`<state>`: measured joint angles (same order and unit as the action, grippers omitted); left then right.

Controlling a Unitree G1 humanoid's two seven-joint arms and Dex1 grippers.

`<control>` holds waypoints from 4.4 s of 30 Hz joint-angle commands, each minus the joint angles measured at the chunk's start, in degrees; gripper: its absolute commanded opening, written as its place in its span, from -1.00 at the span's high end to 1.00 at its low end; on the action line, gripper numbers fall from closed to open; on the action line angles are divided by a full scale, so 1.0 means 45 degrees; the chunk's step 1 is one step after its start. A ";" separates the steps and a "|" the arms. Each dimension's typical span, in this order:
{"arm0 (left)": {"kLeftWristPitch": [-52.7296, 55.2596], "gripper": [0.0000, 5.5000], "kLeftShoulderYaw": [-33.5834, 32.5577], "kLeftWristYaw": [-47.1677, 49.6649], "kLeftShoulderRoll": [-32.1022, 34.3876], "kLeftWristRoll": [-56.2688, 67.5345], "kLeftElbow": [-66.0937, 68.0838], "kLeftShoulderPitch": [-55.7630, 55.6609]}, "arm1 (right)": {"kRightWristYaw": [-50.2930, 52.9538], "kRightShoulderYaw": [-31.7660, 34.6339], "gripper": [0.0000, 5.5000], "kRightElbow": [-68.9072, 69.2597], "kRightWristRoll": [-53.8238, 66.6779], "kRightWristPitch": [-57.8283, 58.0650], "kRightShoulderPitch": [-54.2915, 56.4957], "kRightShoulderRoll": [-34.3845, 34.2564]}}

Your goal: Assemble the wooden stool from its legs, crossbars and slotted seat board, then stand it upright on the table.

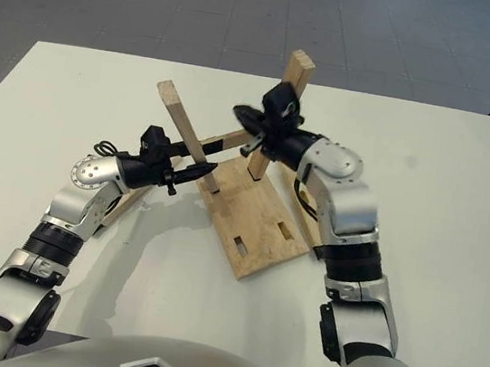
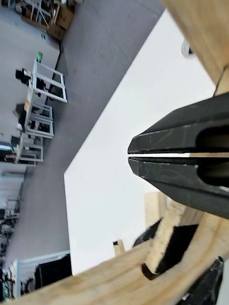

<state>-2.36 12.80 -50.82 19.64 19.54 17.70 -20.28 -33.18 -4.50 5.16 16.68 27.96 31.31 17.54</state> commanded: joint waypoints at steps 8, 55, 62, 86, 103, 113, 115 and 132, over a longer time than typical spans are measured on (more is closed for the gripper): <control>0.0617 0.25 0.0646 0.0121 0.1017 -0.1750 0.0804 0.0700 | 0.1250 0.4036 0.96 -0.0025 0.0037 0.0552 0.1376 0.3281; 0.3060 0.25 0.1518 0.0198 0.1538 -0.1418 0.0327 -0.1077 | 0.0459 0.0157 0.96 -0.6574 -0.5199 -0.8100 -0.2402 0.3872; 0.4492 0.25 0.0618 -0.0671 0.1553 -0.0149 -0.1424 -0.1499 | 0.0537 0.0168 0.96 -0.3682 -0.5038 -0.6579 -0.3547 0.3368; 0.4091 -0.43 0.1112 0.1561 0.1683 -0.4199 -0.1267 0.0029 | -0.1113 -0.0677 0.96 -0.0622 -0.4240 -0.3628 -0.6101 0.3163; 0.1846 -0.43 0.0710 0.3497 -0.1120 -0.5062 0.3810 -0.2182 | -0.2174 -0.1470 0.96 0.0437 -0.3184 -0.3169 -0.7157 0.2649; 0.2940 -0.43 -0.3183 0.5201 0.0347 -0.3409 0.0848 -0.2144 | -0.1250 -0.0798 0.96 0.0661 -0.3481 -0.2645 -0.6810 0.2744; 0.4134 -0.43 -0.4780 0.5889 0.0179 -0.1855 -0.0279 -0.3277 | -0.0933 -0.0806 0.96 0.0926 -0.3690 -0.2496 -0.6859 0.2637; 0.8475 -0.19 -0.4063 0.7079 -0.3285 0.1235 0.0769 -0.8396 | -0.0097 -0.1770 0.96 0.1315 -0.4353 -0.1881 -0.6251 0.2071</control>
<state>38.28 -6.33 -18.24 4.75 26.92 19.60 -58.19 -33.77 -11.97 9.79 -2.32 18.86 2.67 26.92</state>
